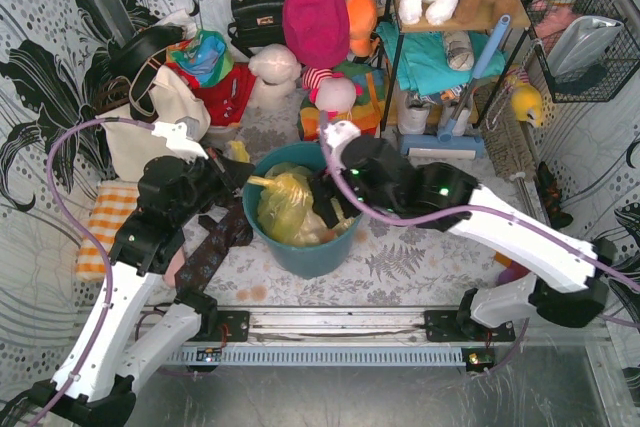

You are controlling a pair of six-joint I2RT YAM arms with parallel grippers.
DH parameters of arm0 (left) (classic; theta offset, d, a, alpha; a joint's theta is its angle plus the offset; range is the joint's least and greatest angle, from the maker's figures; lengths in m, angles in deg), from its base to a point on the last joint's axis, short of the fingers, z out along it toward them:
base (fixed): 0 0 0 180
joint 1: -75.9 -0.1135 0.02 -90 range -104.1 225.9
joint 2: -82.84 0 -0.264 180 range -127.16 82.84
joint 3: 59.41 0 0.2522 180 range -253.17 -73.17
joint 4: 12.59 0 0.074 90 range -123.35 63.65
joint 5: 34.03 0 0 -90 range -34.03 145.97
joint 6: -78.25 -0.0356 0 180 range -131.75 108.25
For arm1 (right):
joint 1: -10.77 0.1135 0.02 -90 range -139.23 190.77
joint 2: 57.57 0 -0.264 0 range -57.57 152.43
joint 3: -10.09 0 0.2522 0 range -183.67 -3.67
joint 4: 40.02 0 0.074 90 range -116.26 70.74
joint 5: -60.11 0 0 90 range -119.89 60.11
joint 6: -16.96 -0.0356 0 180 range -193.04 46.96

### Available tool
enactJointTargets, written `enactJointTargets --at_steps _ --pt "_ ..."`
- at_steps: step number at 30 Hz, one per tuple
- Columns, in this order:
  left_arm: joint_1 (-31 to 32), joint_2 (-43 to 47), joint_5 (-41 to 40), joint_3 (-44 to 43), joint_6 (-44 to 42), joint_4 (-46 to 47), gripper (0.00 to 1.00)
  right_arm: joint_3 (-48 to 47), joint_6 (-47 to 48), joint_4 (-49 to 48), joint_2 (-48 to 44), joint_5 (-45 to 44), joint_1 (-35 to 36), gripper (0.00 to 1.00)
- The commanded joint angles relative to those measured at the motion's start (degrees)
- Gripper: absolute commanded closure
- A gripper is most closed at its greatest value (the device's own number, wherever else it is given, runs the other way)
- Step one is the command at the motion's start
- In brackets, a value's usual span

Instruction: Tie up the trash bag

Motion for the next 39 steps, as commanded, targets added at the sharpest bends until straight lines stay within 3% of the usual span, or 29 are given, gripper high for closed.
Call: enactJointTargets --at_steps 1,7,18,20,23,26,30,37,39 --pt "-0.23 0.13 0.73 0.05 0.47 3.82 1.00 -2.04 4.86 1.14 5.42 4.31 0.04 0.22" --pt "-0.21 -0.05 0.30 -0.56 0.26 3.52 1.00 -3.20 7.54 3.83 9.57 3.67 -0.03 0.27" --pt "-0.23 -0.02 0.03 -0.92 0.01 3.25 1.00 -6.45 6.66 7.82 11.60 -4.21 -0.04 0.82" --pt "-0.29 0.08 -0.08 -0.99 -0.08 3.05 1.00 -6.69 6.39 7.71 11.66 -4.04 0.03 0.78" --pt "-0.26 0.13 -0.22 -0.92 -0.05 3.03 1.00 -6.48 6.67 6.96 11.89 -1.09 0.02 0.55" --pt "-0.27 0.34 -0.25 -0.74 0.03 3.09 1.00 -5.57 7.13 6.13 12.95 0.75 -0.01 0.50" --pt "-0.28 0.37 -0.36 -0.81 0.01 3.03 1.00 -5.25 7.07 6.78 14.09 -0.06 -0.04 0.59" --pt "-0.27 0.38 -0.22 -0.78 -0.01 3.12 1.00 -6.88 5.51 8.53 12.39 -3.55 0.01 0.89" --pt "-0.26 0.47 -0.25 -0.91 -0.02 3.04 1.00 -7.42 5.16 8.82 11.67 -4.59 -0.04 0.93"
